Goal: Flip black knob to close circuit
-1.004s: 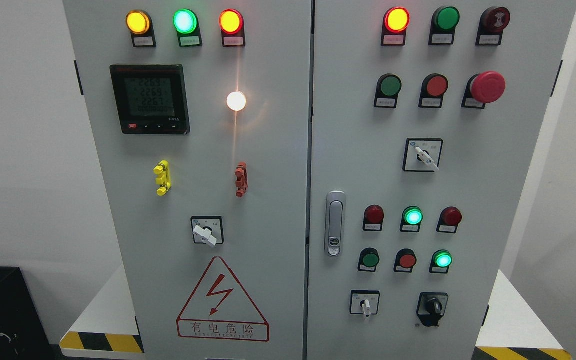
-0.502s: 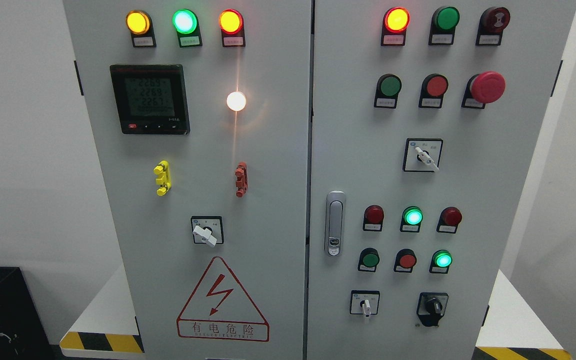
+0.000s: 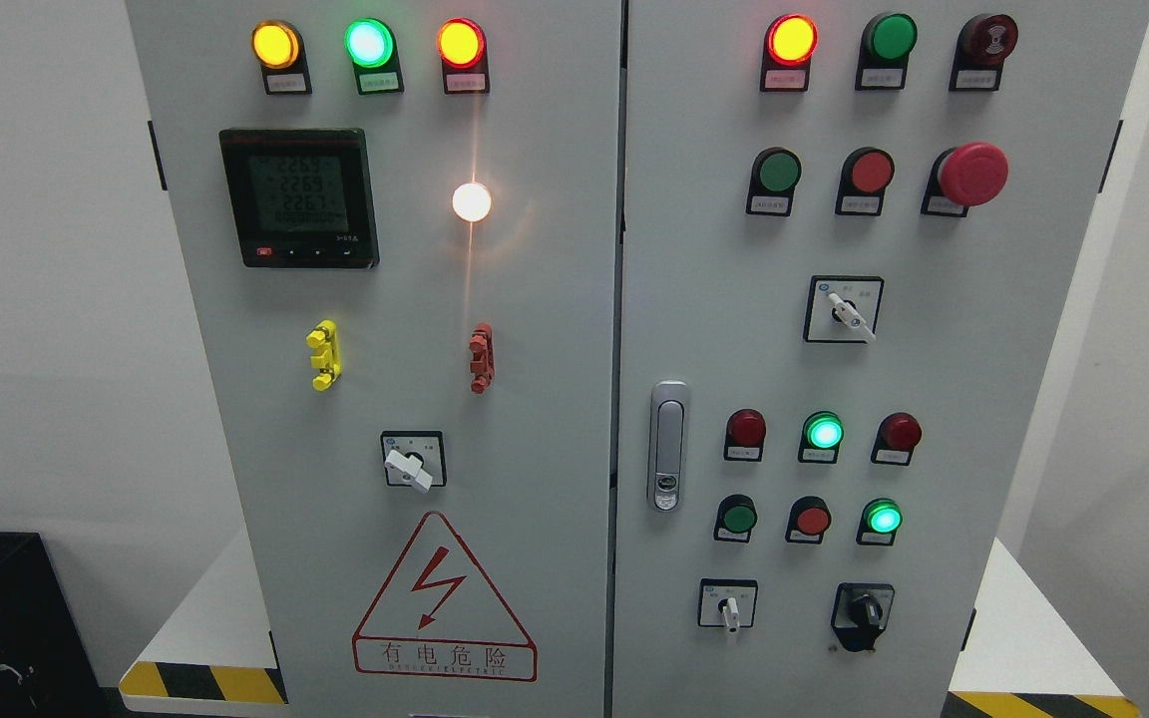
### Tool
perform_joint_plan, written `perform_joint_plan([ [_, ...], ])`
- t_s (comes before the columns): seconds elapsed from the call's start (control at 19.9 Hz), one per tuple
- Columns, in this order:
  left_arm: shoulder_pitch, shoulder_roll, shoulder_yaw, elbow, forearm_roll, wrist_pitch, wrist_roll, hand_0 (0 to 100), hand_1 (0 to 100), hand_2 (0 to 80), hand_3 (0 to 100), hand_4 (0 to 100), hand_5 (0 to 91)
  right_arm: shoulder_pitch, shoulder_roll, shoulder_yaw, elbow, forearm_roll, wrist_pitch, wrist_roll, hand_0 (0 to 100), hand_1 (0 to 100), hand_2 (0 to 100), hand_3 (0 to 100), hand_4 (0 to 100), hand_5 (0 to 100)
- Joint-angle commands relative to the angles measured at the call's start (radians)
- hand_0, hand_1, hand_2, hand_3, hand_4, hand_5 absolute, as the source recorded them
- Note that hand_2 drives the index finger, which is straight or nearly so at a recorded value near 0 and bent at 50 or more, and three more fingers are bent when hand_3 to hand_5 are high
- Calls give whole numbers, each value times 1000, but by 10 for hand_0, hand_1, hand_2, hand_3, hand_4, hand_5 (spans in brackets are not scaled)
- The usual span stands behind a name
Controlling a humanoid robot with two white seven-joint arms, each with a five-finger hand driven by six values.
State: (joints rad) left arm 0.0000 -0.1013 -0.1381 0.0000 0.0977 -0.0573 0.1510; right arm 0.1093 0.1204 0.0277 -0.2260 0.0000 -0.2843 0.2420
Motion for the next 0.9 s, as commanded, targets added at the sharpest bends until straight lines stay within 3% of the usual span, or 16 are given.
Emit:
perform_joint_plan([
  [0.0, 23, 0, 0, -31, -1, 1, -1, 120, 556, 0, 0, 0, 0, 1, -1, -20, -146, 25, -9, 0, 0, 100, 37, 138, 63, 0],
  [0.05, 23, 0, 0, -29, 0, 1, -1, 120, 556, 0, 0, 0, 0, 4, -4, -20, -183, 34, -9, 0, 0, 99, 86, 207, 145, 0],
  [0.2, 23, 0, 0, -31, -1, 1, -1, 120, 556, 0, 0, 0, 0, 13, -7, -34, -278, 142, -7, -22, 0, 92, 157, 300, 240, 0],
  [0.35, 23, 0, 0, -29, 0, 1, -1, 120, 556, 0, 0, 0, 0, 21, -1, -129, -369, 351, -6, -41, 0, 87, 210, 357, 287, 7],
  [0.45, 23, 0, 0, -31, 0, 1, -1, 120, 556, 0, 0, 0, 0, 21, -1, -164, -424, 467, -6, -64, 0, 85, 234, 386, 313, 70],
  [0.65, 23, 0, 0, -31, -1, 1, -1, 120, 556, 0, 0, 0, 0, 21, 1, -167, -532, 552, -3, -104, 0, 81, 292, 459, 375, 230],
  [0.85, 23, 0, 0, -31, 0, 1, -1, 120, 556, 0, 0, 0, 0, 21, 1, -167, -639, 629, 33, -157, 0, 67, 349, 543, 456, 328],
])
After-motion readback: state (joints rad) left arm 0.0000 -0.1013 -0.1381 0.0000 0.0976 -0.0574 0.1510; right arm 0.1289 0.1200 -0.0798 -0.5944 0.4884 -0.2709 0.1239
